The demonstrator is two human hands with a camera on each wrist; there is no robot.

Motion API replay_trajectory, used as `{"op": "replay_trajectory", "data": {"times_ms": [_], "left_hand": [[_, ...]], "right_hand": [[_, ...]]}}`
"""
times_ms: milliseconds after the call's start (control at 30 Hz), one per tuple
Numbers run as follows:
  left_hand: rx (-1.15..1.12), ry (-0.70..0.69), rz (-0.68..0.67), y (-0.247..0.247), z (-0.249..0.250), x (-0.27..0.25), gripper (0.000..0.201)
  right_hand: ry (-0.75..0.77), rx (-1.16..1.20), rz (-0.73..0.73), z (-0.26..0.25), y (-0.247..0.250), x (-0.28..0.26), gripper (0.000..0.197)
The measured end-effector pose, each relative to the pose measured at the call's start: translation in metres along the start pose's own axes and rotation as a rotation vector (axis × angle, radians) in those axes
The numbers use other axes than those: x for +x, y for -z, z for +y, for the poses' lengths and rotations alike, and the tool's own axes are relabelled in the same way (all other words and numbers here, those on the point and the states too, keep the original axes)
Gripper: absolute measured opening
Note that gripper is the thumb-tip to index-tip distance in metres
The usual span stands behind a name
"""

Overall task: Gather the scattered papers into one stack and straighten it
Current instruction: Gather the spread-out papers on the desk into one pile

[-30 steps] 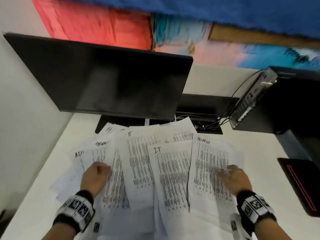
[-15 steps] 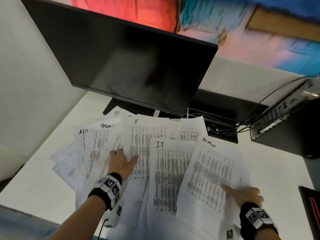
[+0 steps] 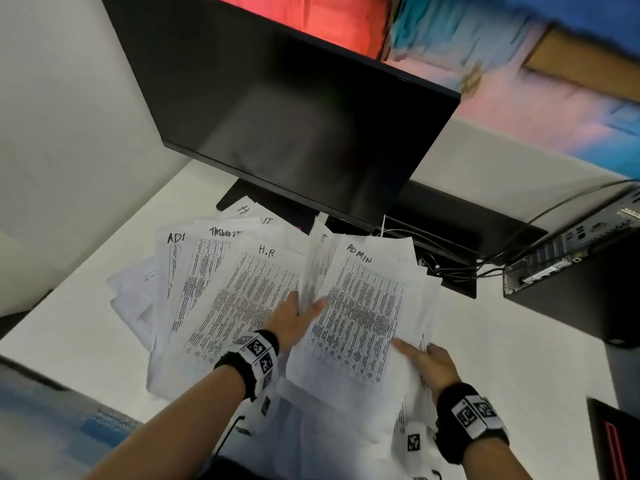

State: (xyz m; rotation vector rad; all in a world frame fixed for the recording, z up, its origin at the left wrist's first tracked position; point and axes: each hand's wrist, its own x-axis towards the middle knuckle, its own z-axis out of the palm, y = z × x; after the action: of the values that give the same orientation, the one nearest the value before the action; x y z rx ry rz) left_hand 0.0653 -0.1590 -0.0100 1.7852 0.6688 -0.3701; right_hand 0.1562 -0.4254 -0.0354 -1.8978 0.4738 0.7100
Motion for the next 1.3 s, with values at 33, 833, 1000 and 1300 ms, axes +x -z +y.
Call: {"op": "replay_trajectory", "data": {"times_ms": [33, 833, 1000, 1300], "left_hand": [[0.04, 0.002, -0.034, -0.004, -0.001, 0.0, 0.092], [0.454, 0.383, 0.59, 0.195, -0.094, -0.006, 0.113], [0.566, 0.259, 0.366, 0.194, -0.089, 0.0, 0.106], [0.465, 0.249, 0.384, 0.206, -0.078, 0.009, 0.107]], "right_hand": [[0.022, -0.003, -0.008, -0.001, 0.001, 0.002, 0.095], [0.023, 0.035, 0.032, 0.015, -0.015, 0.006, 0.086], [-0.023, 0.04, 0.061, 0.004, -0.023, -0.016, 0.054], [-0.048, -0.083, 0.147, 0.036, -0.034, -0.012, 0.06]]}}
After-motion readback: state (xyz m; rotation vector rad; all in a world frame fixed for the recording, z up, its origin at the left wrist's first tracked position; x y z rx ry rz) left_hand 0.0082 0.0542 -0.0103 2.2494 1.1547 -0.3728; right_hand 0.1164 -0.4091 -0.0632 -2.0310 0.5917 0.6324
